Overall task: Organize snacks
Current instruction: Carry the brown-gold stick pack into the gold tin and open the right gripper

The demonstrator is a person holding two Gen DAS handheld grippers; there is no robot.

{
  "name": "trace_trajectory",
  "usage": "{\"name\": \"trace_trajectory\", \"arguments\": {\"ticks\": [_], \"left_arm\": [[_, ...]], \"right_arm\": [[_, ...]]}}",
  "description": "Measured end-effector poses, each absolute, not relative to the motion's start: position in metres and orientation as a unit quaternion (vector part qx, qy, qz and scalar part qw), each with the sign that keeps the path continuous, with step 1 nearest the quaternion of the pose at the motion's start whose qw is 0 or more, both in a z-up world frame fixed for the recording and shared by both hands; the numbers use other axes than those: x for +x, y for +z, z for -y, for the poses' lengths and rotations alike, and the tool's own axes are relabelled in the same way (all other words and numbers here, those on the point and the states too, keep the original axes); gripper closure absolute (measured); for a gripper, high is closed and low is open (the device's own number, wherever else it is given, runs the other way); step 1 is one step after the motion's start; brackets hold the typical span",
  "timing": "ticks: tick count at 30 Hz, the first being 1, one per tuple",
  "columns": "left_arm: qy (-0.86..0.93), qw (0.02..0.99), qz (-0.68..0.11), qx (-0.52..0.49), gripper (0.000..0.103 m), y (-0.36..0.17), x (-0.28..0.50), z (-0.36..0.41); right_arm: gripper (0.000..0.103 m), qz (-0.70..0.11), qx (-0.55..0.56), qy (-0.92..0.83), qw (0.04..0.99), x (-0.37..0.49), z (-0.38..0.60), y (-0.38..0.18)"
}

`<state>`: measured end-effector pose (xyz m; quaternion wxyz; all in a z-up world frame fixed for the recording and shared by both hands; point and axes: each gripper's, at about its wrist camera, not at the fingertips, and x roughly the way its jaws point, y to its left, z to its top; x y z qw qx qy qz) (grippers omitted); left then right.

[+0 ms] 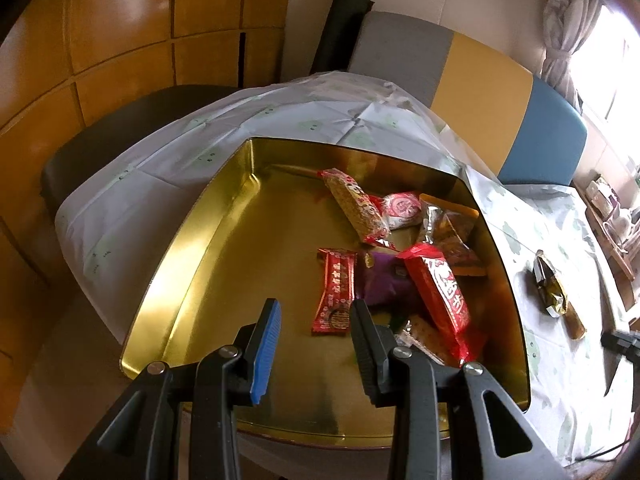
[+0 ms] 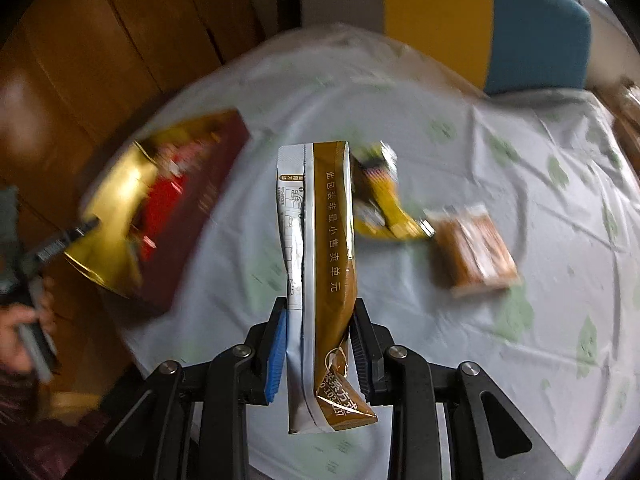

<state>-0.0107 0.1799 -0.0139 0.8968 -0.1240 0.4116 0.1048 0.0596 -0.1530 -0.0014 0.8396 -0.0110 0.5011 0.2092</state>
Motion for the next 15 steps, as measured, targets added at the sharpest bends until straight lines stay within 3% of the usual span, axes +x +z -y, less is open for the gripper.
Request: {"name": "trace_trajectory", "arguments": {"ticks": [15], "left_arm": [[0.150, 0.893, -0.394, -0.161, 0.067, -0.013, -0.027, -0.222]], "right_arm": [[0.073, -0.455, -0.012, 0.348, 0.820, 0.083, -0.035, 0.023]]}}
